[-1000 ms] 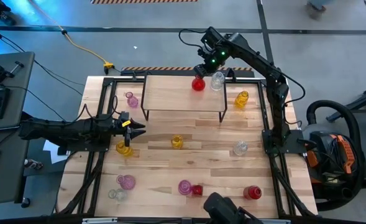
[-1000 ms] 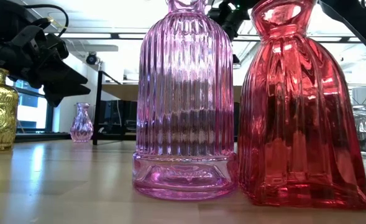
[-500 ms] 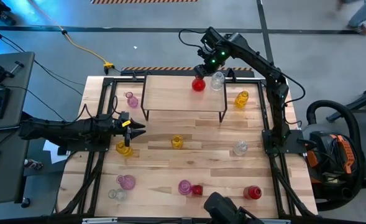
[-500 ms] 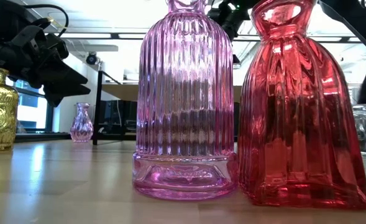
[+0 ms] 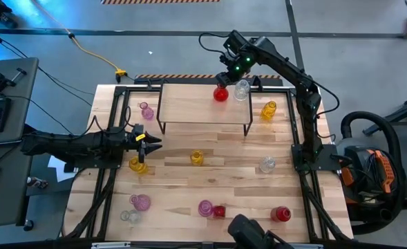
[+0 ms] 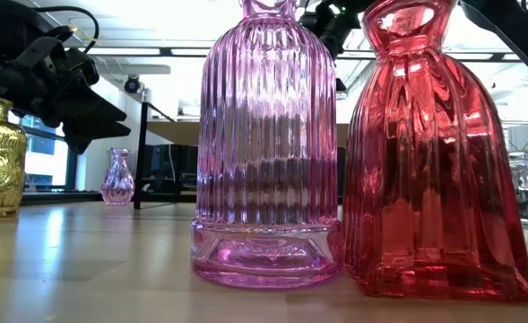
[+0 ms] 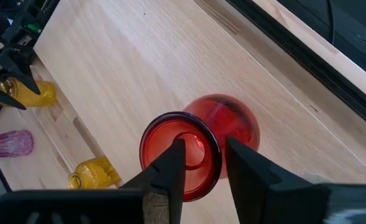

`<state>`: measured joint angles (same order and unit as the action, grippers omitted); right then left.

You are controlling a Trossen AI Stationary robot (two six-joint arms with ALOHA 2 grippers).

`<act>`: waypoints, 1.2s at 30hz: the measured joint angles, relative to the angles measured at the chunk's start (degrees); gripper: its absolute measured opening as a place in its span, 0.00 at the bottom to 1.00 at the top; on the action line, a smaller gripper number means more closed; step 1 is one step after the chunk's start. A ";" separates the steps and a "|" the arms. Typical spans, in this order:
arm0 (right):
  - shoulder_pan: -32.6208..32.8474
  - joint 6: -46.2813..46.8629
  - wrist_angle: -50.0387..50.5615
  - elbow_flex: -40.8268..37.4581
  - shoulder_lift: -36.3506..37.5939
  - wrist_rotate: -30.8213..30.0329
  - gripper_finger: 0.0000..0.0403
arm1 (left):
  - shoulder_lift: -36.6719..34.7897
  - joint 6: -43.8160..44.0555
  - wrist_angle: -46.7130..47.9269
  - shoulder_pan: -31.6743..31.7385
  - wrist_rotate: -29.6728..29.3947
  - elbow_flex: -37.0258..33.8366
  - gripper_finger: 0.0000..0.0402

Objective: Sort vases onto shelf
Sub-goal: Put the bottom right yellow vase on the shelf

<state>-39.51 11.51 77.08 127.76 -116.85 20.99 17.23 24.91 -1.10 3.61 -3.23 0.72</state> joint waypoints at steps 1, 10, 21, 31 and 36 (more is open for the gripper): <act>0.00 -0.02 0.00 0.00 0.10 -0.02 0.23 | 0.00 -0.01 0.00 -0.01 0.01 0.00 0.37; 0.00 -0.88 0.31 0.00 2.62 -1.02 0.23 | 0.02 -0.02 0.00 -0.01 -0.01 -0.01 0.37; 0.83 -1.52 2.71 0.00 7.02 -1.47 0.23 | 0.02 -0.01 -0.01 0.00 0.00 0.00 0.37; 8.35 -3.11 8.20 0.00 9.56 -7.26 0.23 | 0.00 -0.02 -0.02 -0.01 -0.01 0.01 0.37; 12.85 -3.89 9.10 0.00 9.82 -8.98 0.23 | 0.00 -0.02 -0.02 -0.01 0.00 0.00 0.37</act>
<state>-26.65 7.62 86.18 127.76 -107.03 12.01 17.23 24.88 -1.12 3.60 -3.23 0.72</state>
